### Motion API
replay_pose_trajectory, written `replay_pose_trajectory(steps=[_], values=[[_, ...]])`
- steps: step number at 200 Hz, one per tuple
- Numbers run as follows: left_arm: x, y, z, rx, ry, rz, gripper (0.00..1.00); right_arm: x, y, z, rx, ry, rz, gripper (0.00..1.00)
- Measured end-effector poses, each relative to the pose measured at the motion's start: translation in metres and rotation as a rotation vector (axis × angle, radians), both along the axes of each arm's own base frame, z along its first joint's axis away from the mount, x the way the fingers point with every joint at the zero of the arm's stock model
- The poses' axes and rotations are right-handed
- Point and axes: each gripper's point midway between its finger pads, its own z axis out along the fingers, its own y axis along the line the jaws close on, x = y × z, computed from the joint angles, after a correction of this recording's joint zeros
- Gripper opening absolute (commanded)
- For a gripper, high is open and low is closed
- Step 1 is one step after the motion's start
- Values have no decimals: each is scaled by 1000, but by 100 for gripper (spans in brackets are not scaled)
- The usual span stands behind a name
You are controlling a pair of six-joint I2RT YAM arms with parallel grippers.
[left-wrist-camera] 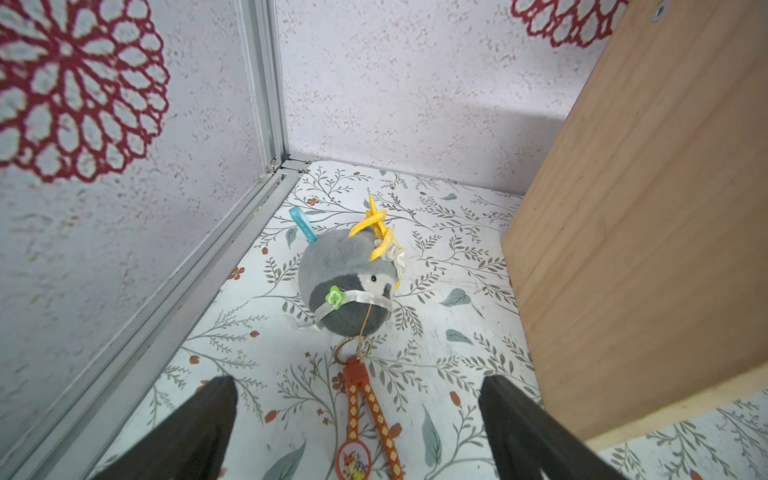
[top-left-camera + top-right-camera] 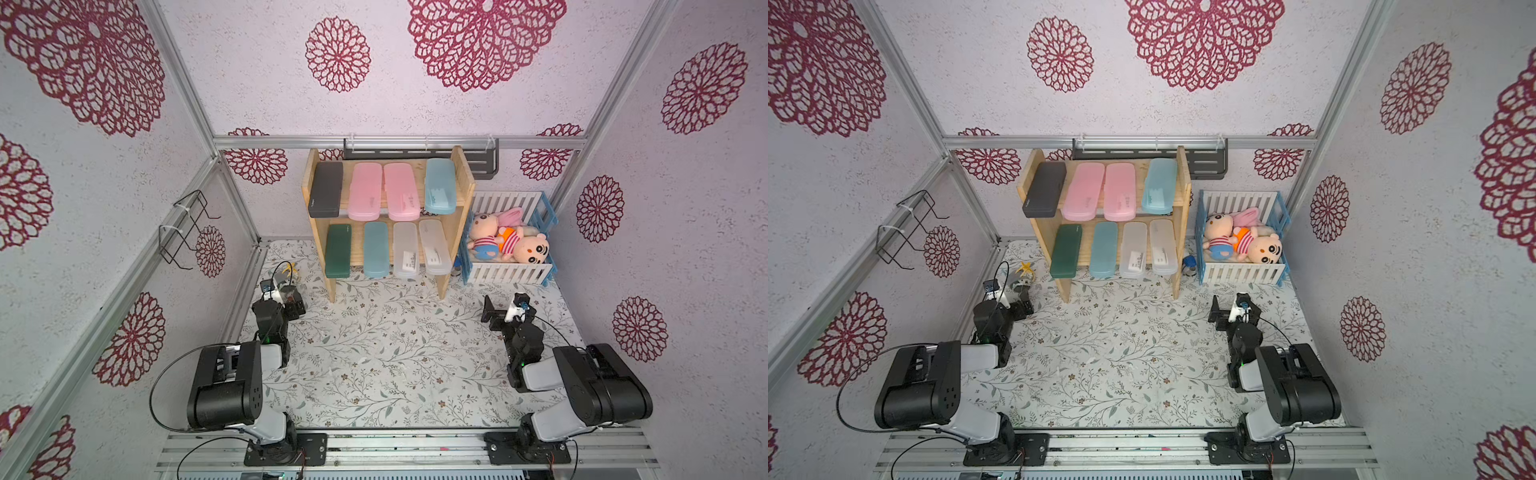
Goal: Remove the pencil cases from the shelf
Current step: Pick up the pencil case from the shelf.
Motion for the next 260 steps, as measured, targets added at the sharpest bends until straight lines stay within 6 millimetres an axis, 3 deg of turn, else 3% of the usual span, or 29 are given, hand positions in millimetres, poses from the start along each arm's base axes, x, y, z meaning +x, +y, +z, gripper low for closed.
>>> replay_pose_trajectory(steps=[137, 166, 179, 187, 204, 221, 231, 238, 260], values=[[0, 0, 0, 3, 1, 1, 97, 0, 0, 0, 0, 0, -1, 99], [-6, 9, 2, 0, 37, 61, 97, 8, -13, 5, 4, 44, -85, 99], [-6, 12, 22, -13, 41, 88, 97, 16, -20, 37, 19, 14, -129, 99], [-5, 13, 45, -38, 16, 102, 97, 19, -22, 63, 33, -19, -146, 99], [-3, 7, 117, -127, -95, 85, 97, 23, -25, 127, 86, -94, -169, 99], [-15, -10, 186, -261, -238, 17, 97, 24, -21, 175, 124, -122, -166, 99], [-28, -25, 214, -378, -312, -43, 97, 22, -13, 189, 140, -111, -152, 99], [-36, -34, 222, -448, -337, -84, 97, 19, -7, 192, 146, -92, -139, 99], [-52, -64, 218, -709, -336, -198, 97, 12, 12, 183, 158, 13, -96, 99]])
